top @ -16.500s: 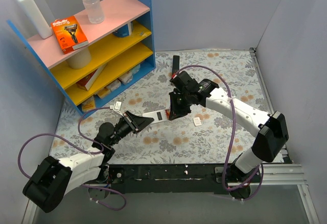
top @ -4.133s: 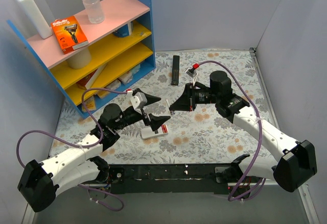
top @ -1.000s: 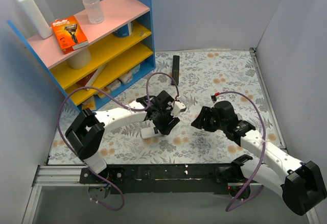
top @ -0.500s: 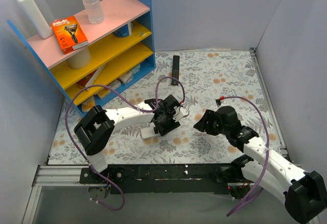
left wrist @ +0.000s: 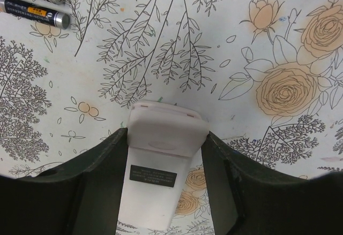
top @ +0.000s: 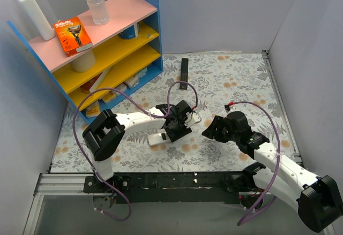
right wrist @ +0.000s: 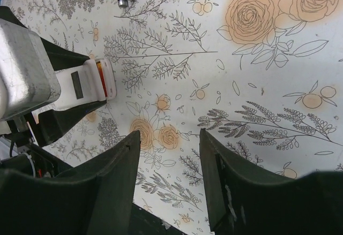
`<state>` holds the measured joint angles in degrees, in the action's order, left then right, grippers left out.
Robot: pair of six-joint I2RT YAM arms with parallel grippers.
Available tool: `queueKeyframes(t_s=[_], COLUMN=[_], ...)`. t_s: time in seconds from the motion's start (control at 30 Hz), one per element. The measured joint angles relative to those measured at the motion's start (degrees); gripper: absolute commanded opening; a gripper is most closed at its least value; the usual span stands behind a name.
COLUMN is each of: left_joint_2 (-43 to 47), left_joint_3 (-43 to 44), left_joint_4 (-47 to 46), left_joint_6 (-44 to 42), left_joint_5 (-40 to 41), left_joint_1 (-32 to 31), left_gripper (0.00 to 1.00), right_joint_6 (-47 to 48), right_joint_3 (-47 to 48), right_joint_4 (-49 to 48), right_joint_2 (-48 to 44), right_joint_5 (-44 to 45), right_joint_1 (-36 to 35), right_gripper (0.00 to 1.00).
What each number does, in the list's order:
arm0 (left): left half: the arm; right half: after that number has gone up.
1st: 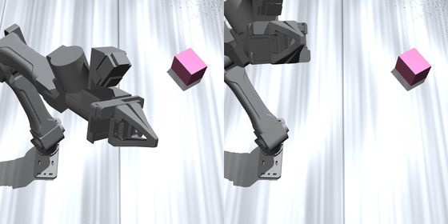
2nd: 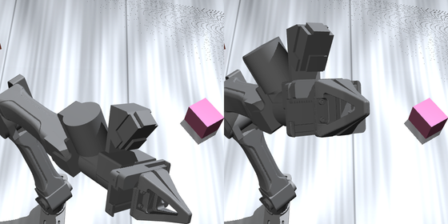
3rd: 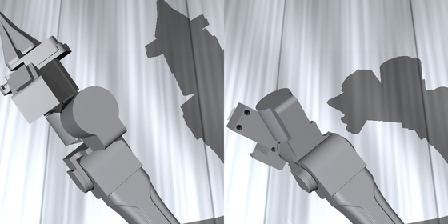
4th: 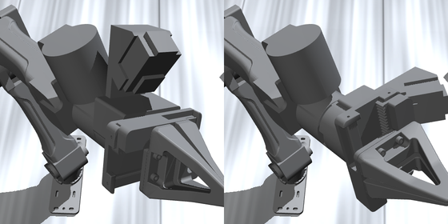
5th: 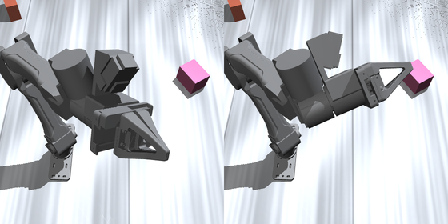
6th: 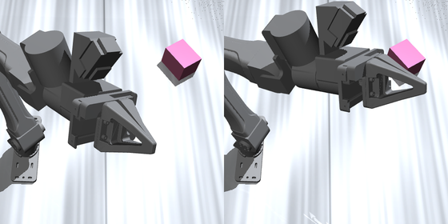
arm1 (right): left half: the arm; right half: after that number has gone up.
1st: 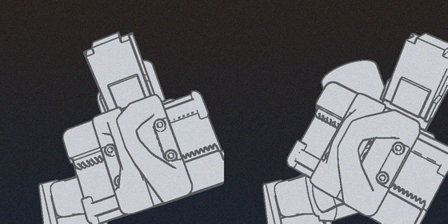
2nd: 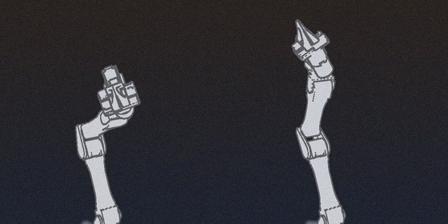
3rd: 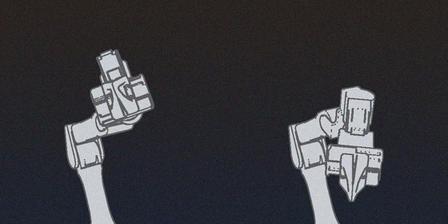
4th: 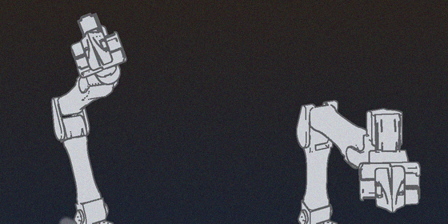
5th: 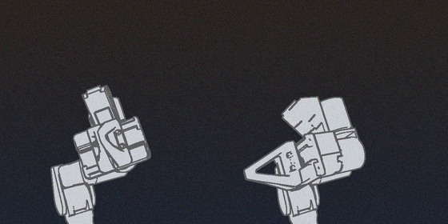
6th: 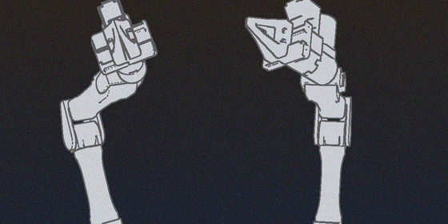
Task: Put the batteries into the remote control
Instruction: Place the battery cover at the center of the board.
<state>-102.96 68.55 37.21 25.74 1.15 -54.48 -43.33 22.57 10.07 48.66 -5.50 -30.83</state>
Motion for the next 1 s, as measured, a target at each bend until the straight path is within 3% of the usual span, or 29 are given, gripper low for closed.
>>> queueKeyframes(t_s=[1.0], left_joint_2=[-0.85], left_joint_3=[1.73], left_joint_4=[4.37], left_joint_6=[1.31], left_joint_5=[0.24], left_joint_1=[-0.42], left_gripper=[0.60], right_joint_6=[0.48], right_joint_3=[0.00], right_joint_4=[-3.04], right_joint_2=[4.33], right_joint_5=[-2.89], right_joint_1=[0.44], right_gripper=[0.55])
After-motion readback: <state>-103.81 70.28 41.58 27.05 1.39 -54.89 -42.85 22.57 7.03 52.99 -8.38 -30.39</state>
